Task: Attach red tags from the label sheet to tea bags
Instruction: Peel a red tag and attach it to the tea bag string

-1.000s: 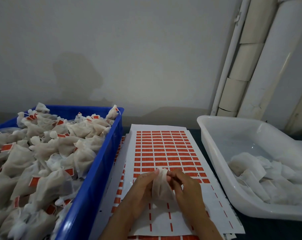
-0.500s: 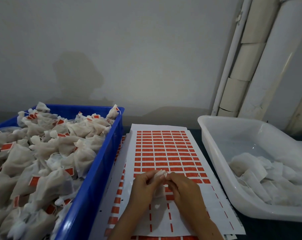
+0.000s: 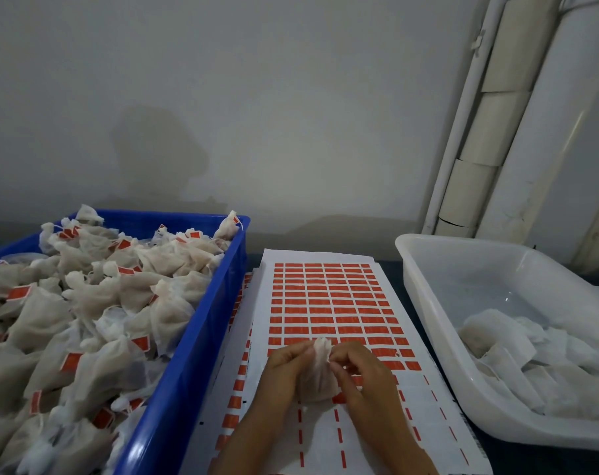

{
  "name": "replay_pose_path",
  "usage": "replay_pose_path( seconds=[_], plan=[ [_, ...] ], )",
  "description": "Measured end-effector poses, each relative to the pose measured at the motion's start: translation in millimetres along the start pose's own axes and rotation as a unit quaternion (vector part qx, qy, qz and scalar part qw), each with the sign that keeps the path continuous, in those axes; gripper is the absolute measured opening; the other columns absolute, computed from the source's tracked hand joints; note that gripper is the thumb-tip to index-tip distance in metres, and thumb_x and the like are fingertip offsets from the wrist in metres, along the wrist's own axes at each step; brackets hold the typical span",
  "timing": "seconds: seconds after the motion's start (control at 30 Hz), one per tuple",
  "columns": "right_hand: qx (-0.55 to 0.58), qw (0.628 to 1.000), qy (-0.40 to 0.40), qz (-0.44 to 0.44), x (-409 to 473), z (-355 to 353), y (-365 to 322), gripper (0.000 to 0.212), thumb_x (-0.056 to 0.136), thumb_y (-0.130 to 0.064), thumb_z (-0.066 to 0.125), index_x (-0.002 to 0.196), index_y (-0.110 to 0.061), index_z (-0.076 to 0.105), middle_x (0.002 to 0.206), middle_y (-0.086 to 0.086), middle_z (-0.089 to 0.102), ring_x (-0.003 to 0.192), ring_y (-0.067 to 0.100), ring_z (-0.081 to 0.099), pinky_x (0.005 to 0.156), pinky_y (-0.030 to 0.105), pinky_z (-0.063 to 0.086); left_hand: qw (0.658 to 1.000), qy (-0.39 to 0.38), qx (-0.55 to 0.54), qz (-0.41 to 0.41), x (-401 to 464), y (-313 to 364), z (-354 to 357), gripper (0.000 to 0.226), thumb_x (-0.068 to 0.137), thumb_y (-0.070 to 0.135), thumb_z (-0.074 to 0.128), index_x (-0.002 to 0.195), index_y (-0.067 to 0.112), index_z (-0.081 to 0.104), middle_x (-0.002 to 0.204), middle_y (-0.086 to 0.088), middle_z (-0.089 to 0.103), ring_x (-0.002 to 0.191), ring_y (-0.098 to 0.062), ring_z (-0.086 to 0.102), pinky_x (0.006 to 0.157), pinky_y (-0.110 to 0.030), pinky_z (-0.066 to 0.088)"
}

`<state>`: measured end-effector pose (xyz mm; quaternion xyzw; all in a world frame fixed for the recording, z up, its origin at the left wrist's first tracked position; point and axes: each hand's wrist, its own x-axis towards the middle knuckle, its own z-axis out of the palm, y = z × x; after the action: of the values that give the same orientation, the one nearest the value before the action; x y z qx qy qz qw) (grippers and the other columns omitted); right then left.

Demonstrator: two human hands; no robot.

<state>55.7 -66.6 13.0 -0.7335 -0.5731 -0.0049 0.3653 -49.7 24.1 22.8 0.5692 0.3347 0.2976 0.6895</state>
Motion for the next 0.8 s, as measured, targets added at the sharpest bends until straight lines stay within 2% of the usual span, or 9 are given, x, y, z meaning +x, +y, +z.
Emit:
replay_pose_path(
  seconds=[0.07,0.13,0.23,0.27,0.37,0.47,0.53,0.6,0.8],
  plan=[
    [0.021,0.999,0.030,-0.017,-1,-1,0,0.064,0.071,-0.079,0.038,0.096,-0.025,0.061,0.093,-0.022,0.056,0.077,0.005,0.056,0.089,0.032,0.050,0.999,0.039,0.034,-0.007,2,1,0,0.012,0.090,0.016,0.055,0.097,0.015,0.064,0.107,-0.002,0.064,0.102,-0.023,0.060,0.096,-0.040,0.049],
    [0.037,0.999,0.024,-0.008,-2,-3,-1,0.011,0.083,-0.045,0.054,0.090,-0.038,0.058,0.089,-0.023,0.058,0.083,0.008,0.058,0.078,0.031,0.053,0.998,0.043,0.045,0.009,2,-1,0,0.015,0.088,0.018,0.057,0.099,0.016,0.067,0.107,0.000,0.066,0.101,-0.022,0.062,0.095,-0.040,0.050],
    [0.079,0.996,0.027,0.015,0,-6,-8,0.014,0.085,-0.025,0.057,0.088,-0.039,0.056,0.092,-0.022,0.055,0.086,0.010,0.058,0.073,0.030,0.054,0.998,0.035,0.035,0.035,2,-3,-1,0.013,0.084,0.018,0.061,0.090,0.026,0.069,0.094,0.009,0.072,0.089,-0.015,0.067,0.082,-0.029,0.056],
    [0.070,0.997,0.027,0.004,0,-4,-9,0.007,0.085,-0.030,0.055,0.090,-0.034,0.058,0.094,-0.022,0.056,0.084,0.010,0.059,0.074,0.030,0.055,0.998,0.035,0.026,0.039,2,-4,-2,0.015,0.084,0.017,0.062,0.087,0.028,0.070,0.090,0.012,0.073,0.086,-0.013,0.068,0.076,-0.024,0.056],
    [0.054,0.995,0.080,0.032,3,0,-11,0.041,0.085,-0.050,0.047,0.095,-0.015,0.065,0.098,-0.005,0.064,0.077,0.008,0.059,0.079,0.029,0.053,0.997,0.047,0.014,0.053,3,-6,-2,0.015,0.082,0.015,0.065,0.086,0.027,0.072,0.088,0.012,0.073,0.086,-0.012,0.068,0.078,-0.023,0.055],
    [0.067,0.994,0.059,0.066,5,-1,-13,0.017,0.081,-0.038,0.055,0.090,-0.024,0.058,0.088,-0.021,0.054,0.068,0.001,0.054,0.081,0.020,0.050,0.996,0.047,0.020,0.074,4,-7,-2,0.016,0.080,0.013,0.068,0.082,0.028,0.072,0.085,0.012,0.073,0.085,-0.009,0.068,0.073,-0.017,0.054],
    [0.085,0.993,0.046,0.073,4,-3,-16,0.029,0.076,-0.052,0.046,0.091,-0.028,0.054,0.086,-0.028,0.048,0.067,-0.002,0.053,0.079,0.012,0.045,0.994,0.051,0.028,0.089,5,-7,-2,0.014,0.078,0.013,0.070,0.082,0.026,0.072,0.084,0.012,0.073,0.085,-0.006,0.068,0.068,-0.013,0.052],
    [0.102,0.990,0.022,0.093,5,-1,-14,0.039,0.072,-0.056,0.040,0.095,-0.027,0.054,0.089,-0.025,0.049,0.070,-0.004,0.052,0.081,0.007,0.042,0.992,0.059,0.042,0.104,5,-8,-2,0.013,0.077,0.011,0.071,0.081,0.024,0.072,0.082,0.011,0.073,0.084,-0.005,0.068,0.068,-0.012,0.053],
    [0.094,0.991,0.014,0.095,5,2,-10,0.008,0.087,-0.025,0.057,0.092,-0.030,0.054,0.090,-0.018,0.059,0.078,0.002,0.059,0.081,0.005,0.044,0.983,0.077,0.081,0.144,5,-8,2,0.010,0.077,0.007,0.071,0.077,0.016,0.066,0.078,0.004,0.069,0.078,-0.015,0.066,0.069,-0.016,0.054]
  ],
)
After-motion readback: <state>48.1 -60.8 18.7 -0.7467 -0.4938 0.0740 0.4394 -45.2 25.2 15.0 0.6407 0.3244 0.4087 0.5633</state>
